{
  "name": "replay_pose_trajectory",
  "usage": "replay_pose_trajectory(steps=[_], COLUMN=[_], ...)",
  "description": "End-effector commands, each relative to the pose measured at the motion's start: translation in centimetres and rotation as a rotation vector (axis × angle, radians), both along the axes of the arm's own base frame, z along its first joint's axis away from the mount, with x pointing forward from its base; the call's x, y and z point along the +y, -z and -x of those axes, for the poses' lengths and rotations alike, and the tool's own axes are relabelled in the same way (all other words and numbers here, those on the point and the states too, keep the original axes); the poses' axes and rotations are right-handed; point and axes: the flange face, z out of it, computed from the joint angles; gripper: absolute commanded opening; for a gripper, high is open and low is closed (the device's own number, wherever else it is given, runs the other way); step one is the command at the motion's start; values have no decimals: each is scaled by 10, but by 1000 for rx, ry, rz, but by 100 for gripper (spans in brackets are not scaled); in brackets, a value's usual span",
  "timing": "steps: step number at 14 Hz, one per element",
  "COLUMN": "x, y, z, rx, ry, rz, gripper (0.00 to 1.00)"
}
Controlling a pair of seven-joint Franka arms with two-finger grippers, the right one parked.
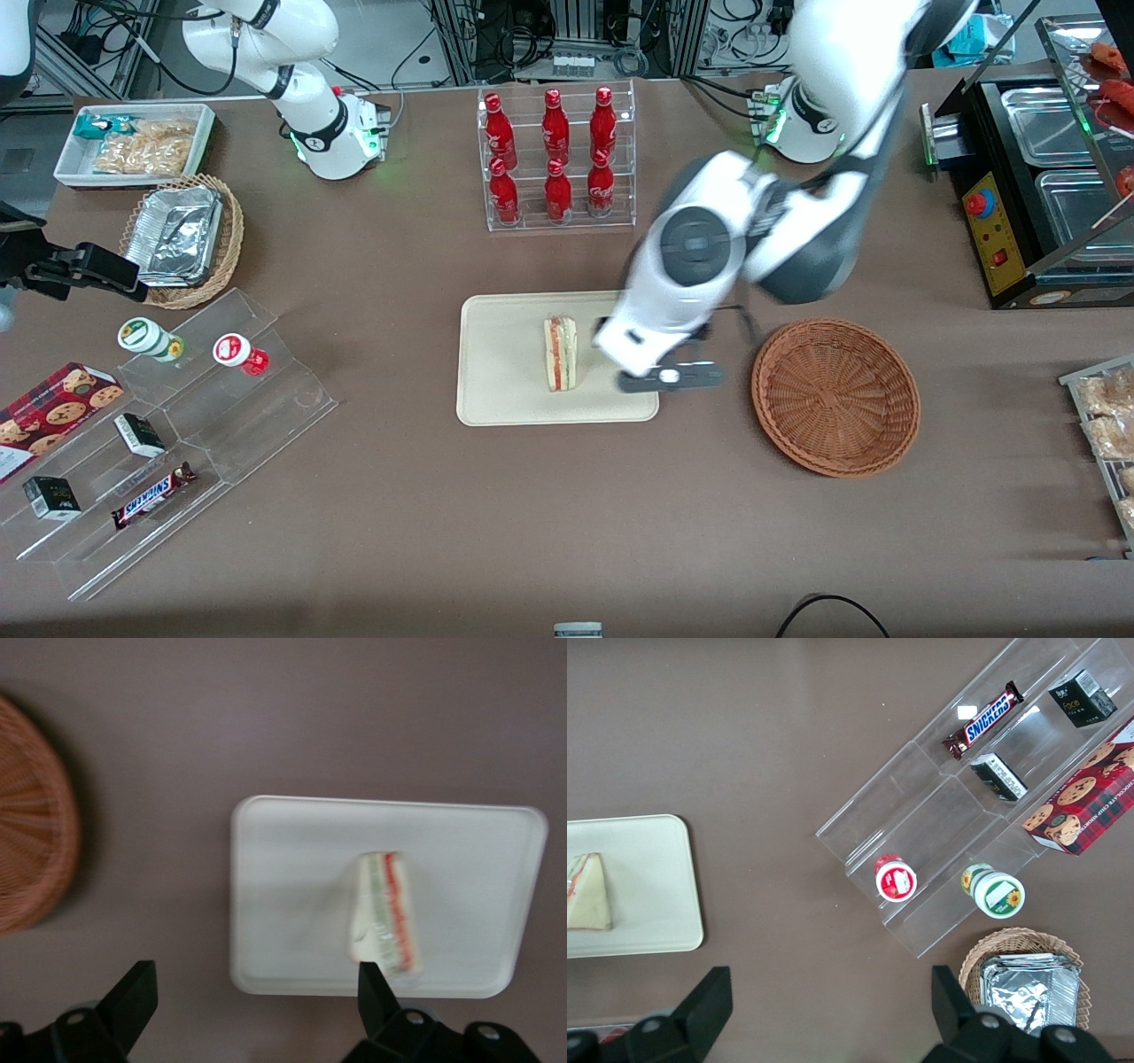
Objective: Place sandwich from basket to tray
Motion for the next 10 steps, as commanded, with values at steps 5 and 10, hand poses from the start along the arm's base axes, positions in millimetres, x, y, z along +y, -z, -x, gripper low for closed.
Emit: replay_pose_trajectory(steps=[5,10], x=[174,262], y=[-49,-100], z=[49,55], rx=[35,41], ry=[27,43], rz=[-58,-45], gripper=[100,100])
